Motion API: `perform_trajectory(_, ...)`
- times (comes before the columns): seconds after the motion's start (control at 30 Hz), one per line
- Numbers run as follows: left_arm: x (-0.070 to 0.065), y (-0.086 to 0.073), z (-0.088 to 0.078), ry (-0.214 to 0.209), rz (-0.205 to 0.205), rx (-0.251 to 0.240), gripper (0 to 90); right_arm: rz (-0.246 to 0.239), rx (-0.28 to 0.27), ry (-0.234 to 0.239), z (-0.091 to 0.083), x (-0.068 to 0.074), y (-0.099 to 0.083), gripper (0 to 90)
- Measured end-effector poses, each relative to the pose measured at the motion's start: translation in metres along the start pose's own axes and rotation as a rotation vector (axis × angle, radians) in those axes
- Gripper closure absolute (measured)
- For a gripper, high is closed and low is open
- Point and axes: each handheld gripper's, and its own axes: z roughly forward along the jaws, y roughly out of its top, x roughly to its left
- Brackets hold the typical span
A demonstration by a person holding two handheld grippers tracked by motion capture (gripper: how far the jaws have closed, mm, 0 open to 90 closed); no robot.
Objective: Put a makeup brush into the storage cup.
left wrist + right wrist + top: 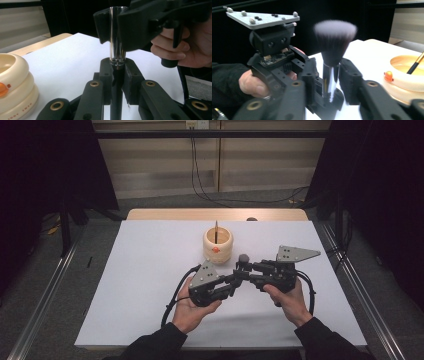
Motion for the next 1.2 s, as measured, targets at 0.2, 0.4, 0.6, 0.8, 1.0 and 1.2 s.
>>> perform_trajectory(0.2, 0.000, -0.003, 0.001, -0.013, -0.002, 0.007, 79.2, 0.005, 0.023, 0.003, -0.001, -0.003, 0.000, 76.8)
perform_trajectory(0.4, 0.001, -0.006, 0.002, -0.012, -0.015, -0.005, 78.9, -0.001, 0.043, 0.001, -0.001, -0.003, 0.001, 77.1)
perform_trajectory(0.6, 0.001, -0.008, 0.002, 0.006, -0.016, -0.021, 68.5, -0.007, 0.036, -0.003, -0.002, -0.002, 0.003, 77.1)
perform_trajectory(0.8, -0.001, -0.007, 0.000, 0.046, -0.004, -0.040, 51.8, -0.009, 0.024, -0.013, -0.004, -0.002, 0.005, 77.1)
perform_trajectory(1.0, 0.001, -0.005, -0.004, 0.103, -0.042, -0.047, 23.0, -0.004, 0.013, -0.022, -0.005, -0.003, 0.006, 77.1)
perform_trajectory(1.2, 0.005, -0.005, -0.012, 0.146, -0.046, -0.035, 4.5, -0.003, 0.006, -0.029, -0.006, -0.003, 0.006, 77.1)
